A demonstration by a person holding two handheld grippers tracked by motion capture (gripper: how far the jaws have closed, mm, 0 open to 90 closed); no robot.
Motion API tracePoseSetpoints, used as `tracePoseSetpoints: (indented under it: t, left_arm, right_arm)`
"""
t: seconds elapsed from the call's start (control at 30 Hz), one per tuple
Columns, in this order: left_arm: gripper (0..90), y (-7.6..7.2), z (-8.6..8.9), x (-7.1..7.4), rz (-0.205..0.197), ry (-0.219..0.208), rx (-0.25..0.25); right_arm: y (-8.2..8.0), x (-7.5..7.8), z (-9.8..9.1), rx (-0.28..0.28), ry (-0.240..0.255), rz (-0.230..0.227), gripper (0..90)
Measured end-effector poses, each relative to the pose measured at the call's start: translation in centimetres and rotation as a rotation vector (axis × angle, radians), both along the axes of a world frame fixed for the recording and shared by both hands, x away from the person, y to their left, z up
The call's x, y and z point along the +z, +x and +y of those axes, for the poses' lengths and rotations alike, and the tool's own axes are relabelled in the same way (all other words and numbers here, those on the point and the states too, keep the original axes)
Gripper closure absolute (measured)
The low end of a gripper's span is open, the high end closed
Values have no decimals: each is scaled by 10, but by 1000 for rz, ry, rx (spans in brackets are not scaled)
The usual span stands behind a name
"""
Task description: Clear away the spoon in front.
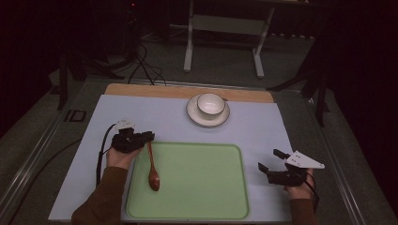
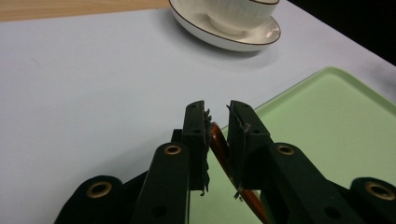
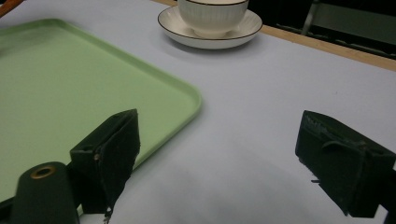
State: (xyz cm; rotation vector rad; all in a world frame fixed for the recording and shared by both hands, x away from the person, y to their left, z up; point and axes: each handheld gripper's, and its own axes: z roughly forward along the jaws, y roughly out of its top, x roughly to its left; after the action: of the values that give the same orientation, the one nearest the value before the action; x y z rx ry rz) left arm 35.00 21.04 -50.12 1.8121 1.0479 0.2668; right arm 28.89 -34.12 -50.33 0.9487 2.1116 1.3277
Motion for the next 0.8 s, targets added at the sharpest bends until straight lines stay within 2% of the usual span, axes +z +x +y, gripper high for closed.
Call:
tracePoseSetpoints:
  t: [0.27,0.53,0.67,0.8]
  left_arm:
    - [772,-7,1,-2,3,10,-17]
    - [768,-15,-5,-4,7,58,-44]
    - [766,-20,-5,-7,16,56,-48]
    - [759,-24,-7,-8,21,89,-61]
  right_arm:
    - [0,0,0,2,-5,3,135]
    - [-1,0,0,3,-7,-1,135]
    - [-1,1,-1,0,-6,2,135]
    - [-1,1,-1,0,-5,1,136]
